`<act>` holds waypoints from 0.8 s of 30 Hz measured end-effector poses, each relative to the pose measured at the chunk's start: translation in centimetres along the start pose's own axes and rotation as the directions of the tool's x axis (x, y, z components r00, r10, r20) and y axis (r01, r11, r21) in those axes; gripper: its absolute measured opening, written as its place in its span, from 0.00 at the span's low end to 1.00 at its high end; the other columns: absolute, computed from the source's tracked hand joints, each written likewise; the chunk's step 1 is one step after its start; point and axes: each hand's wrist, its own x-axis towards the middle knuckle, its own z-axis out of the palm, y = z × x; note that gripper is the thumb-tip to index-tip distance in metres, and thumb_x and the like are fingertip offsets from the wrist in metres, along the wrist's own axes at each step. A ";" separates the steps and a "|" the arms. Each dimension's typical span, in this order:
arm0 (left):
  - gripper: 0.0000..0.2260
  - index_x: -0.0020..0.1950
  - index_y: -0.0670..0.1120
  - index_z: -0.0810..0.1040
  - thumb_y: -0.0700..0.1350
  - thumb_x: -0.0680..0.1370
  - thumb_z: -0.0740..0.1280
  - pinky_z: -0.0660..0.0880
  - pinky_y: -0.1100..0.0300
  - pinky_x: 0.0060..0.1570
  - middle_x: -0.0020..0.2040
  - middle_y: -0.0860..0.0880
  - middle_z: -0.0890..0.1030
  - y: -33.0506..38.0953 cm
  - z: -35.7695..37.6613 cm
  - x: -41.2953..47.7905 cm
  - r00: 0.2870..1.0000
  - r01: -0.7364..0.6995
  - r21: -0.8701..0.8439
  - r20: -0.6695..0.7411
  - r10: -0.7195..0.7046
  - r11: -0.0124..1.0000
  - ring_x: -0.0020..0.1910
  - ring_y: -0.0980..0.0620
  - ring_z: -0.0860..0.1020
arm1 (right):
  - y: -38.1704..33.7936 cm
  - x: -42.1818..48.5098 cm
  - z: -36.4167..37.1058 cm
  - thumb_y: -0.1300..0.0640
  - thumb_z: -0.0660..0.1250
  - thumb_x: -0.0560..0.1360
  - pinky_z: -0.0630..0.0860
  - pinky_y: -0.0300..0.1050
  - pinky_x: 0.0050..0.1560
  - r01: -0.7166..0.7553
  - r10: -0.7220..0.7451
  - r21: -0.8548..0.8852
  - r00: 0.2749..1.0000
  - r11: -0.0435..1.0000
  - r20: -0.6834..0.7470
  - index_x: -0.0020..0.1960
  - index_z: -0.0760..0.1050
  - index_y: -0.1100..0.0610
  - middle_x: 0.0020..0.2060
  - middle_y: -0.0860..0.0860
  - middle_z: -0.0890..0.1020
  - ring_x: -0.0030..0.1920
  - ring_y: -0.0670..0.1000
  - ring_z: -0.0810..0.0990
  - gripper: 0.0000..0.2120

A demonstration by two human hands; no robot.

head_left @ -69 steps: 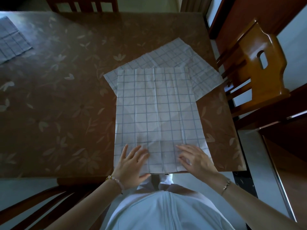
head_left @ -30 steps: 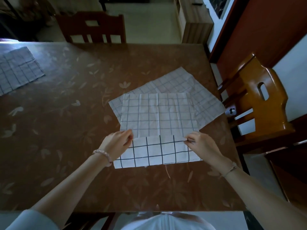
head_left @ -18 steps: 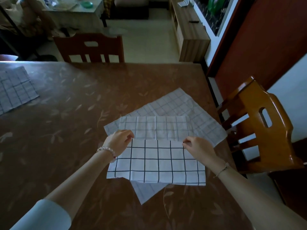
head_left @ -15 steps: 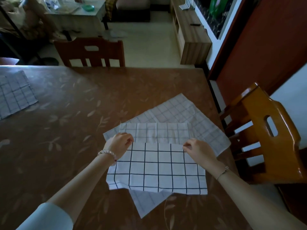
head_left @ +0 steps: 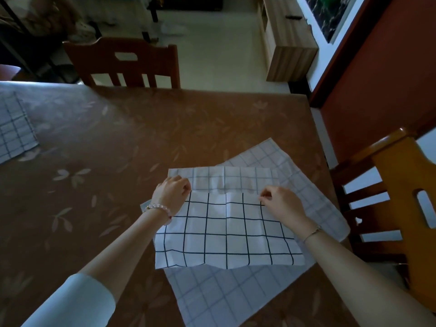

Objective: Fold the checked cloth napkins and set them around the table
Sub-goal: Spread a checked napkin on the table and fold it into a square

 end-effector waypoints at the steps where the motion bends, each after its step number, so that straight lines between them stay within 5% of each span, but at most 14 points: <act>1: 0.06 0.48 0.46 0.78 0.44 0.78 0.62 0.72 0.54 0.49 0.48 0.50 0.78 -0.1 0.1 0.1 1.000 0.007 -0.002 0.005 -0.007 1.000 0.49 0.49 0.74 | 0.1 0.3 0.1 0.52 0.65 0.76 0.76 0.43 0.41 -0.002 0.002 0.003 1.000 1.000 0.007 0.48 0.78 0.53 0.44 0.49 0.82 0.45 0.48 0.79 0.05; 7: 0.08 0.55 0.46 0.77 0.43 0.77 0.64 0.71 0.50 0.56 0.56 0.48 0.77 -0.4 1.0 -1.4 0.999 0.039 0.000 0.013 -0.039 0.999 0.57 0.46 0.72 | 0.7 -0.6 0.9 0.54 0.66 0.75 0.73 0.45 0.49 0.047 -0.048 -0.051 0.999 0.998 -0.019 0.54 0.77 0.54 0.51 0.50 0.79 0.54 0.52 0.75 0.09; 13: 0.12 0.58 0.42 0.75 0.39 0.75 0.64 0.74 0.47 0.56 0.55 0.44 0.77 0.5 1.8 -8.8 0.962 -0.147 0.022 -0.230 0.148 0.989 0.55 0.43 0.76 | -0.2 -8.4 1.2 0.63 0.70 0.72 0.72 0.46 0.55 0.233 -0.243 -0.072 0.914 0.970 -0.324 0.56 0.77 0.59 0.51 0.53 0.80 0.53 0.54 0.77 0.13; 18: 0.20 0.66 0.45 0.71 0.47 0.76 0.55 0.65 0.48 0.67 0.65 0.49 0.74 0.5 4.7 -15.9 0.943 -0.302 0.162 -0.092 0.320 0.939 0.66 0.48 0.71 | 1.0 -14.9 5.2 0.60 0.70 0.71 0.70 0.50 0.64 0.317 -0.327 -0.093 0.936 0.944 -0.132 0.61 0.75 0.55 0.57 0.49 0.78 0.60 0.50 0.75 0.19; 22: 0.24 0.72 0.49 0.62 0.51 0.76 0.57 0.59 0.44 0.69 0.72 0.51 0.66 -1.4 6.3 -17.4 0.968 -0.250 0.280 0.081 0.236 0.927 0.71 0.49 0.64 | 2.3 -16.3 7.7 0.59 0.69 0.72 0.58 0.52 0.71 0.282 -0.279 -0.138 0.960 0.950 0.037 0.70 0.67 0.53 0.69 0.48 0.70 0.70 0.50 0.66 0.28; 24: 0.25 0.73 0.50 0.62 0.53 0.76 0.52 0.60 0.44 0.68 0.72 0.52 0.65 -2.0 6.3 -17.6 0.976 -0.203 0.290 0.136 0.170 0.935 0.71 0.48 0.64 | 2.5 -16.3 8.2 0.63 0.69 0.71 0.62 0.53 0.70 0.272 -0.275 -0.153 0.962 0.950 0.006 0.69 0.69 0.55 0.67 0.50 0.72 0.68 0.51 0.69 0.27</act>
